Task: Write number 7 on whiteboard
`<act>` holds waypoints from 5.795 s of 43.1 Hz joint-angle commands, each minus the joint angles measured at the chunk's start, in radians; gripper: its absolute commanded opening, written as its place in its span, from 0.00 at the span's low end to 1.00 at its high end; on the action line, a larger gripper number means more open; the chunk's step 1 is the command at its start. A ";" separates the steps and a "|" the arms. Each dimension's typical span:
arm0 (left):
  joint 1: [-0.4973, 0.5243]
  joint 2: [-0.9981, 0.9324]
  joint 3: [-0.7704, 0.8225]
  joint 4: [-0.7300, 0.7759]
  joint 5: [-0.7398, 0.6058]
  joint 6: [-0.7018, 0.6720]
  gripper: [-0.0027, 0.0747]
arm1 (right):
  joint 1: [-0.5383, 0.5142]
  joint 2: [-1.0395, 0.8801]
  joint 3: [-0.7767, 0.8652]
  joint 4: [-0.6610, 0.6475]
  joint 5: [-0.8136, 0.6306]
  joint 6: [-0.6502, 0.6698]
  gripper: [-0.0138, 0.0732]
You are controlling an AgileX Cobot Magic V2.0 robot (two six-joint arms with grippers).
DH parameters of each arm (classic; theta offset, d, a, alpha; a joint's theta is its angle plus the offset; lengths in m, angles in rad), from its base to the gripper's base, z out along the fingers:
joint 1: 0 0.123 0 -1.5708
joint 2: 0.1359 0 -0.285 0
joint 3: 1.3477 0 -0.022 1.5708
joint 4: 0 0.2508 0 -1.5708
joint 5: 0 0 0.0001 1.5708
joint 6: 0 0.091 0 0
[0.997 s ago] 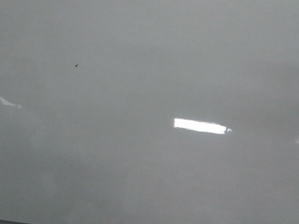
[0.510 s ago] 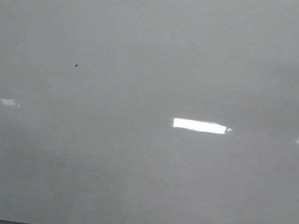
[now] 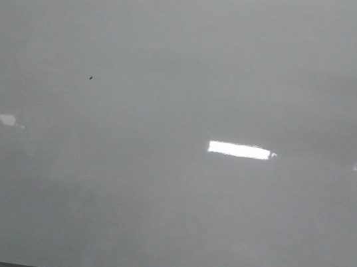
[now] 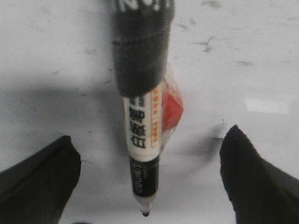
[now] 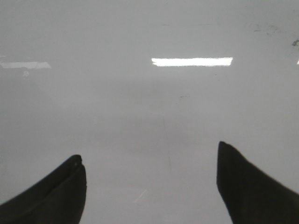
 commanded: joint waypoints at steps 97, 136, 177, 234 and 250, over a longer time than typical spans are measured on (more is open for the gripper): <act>-1.110 -0.383 -0.380 -0.165 0.672 0.550 0.01 | 0.667 0.698 -0.736 0.497 0.585 -0.702 0.84; -1.110 -0.383 -0.380 -0.165 0.635 0.544 0.02 | 0.769 0.832 -0.824 0.492 0.663 -0.703 0.15; -1.110 -0.980 -0.008 -0.246 0.547 0.333 0.01 | 0.554 0.832 -0.820 0.427 0.458 -0.693 0.08; -1.110 -0.980 -0.008 -0.246 0.547 0.333 0.01 | 0.543 1.297 -1.043 0.579 -0.029 -0.664 0.08; -1.110 -0.980 -0.008 -0.246 0.547 0.333 0.01 | 0.301 1.165 -0.888 0.568 0.005 -0.665 0.09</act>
